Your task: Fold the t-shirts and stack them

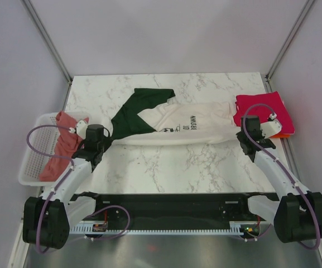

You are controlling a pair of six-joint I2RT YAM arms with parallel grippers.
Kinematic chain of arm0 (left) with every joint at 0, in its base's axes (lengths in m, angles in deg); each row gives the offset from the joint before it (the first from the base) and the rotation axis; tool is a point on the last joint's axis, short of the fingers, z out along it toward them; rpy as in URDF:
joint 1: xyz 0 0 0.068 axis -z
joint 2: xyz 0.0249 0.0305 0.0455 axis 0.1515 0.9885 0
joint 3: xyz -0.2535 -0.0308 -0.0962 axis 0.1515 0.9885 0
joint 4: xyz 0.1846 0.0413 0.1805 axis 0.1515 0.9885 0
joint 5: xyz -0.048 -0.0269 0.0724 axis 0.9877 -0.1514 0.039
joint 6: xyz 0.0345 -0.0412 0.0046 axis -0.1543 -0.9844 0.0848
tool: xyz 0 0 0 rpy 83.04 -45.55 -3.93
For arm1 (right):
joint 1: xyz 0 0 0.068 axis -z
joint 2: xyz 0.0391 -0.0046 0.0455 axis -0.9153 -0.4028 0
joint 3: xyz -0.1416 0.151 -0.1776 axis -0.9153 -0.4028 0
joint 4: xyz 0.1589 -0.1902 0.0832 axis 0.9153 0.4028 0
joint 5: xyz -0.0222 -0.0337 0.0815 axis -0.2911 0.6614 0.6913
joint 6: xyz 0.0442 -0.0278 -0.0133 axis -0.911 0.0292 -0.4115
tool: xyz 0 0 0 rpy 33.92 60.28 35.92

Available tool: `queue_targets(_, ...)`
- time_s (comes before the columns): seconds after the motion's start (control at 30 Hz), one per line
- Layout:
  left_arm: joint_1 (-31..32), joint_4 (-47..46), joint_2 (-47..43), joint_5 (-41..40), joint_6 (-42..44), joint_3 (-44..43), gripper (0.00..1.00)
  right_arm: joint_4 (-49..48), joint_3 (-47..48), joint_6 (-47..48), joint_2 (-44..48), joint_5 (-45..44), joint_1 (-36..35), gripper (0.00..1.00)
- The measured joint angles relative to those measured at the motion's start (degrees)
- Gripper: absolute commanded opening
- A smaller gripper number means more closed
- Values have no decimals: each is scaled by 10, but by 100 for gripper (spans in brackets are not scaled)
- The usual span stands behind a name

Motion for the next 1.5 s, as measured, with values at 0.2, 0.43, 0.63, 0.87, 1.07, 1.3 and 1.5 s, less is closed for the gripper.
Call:
queue_targets(0.2, -11, 14, 1, 16, 2, -44, 2, 16, 20, 6, 21, -18, 0, 0)
queue_targets(0.43, -12, 88, 16, 48, 21, -145, 2, 54, 63, 24, 17, -17, 1, 0)
queue_targets(0.63, -13, 171, 79, 48, 57, -404, 2, 85, 260, 64, -2, -12, 4, 0)
queue_targets(0.87, -13, 225, 51, 43, 111, -631, 2, 90, 432, 111, 44, 10, 4, 0)
queue_targets(1.07, -13, 249, -28, 43, 127, -697, 2, 96, 489, 127, 117, 33, 4, 0)
queue_targets(1.3, -13, 254, 9, 42, 128, -745, 2, 96, 518, 128, 95, 39, 4, 0)
queue_targets(1.5, -14, 259, 163, 44, 128, -785, 2, 97, 542, 120, -35, 49, 6, 0)
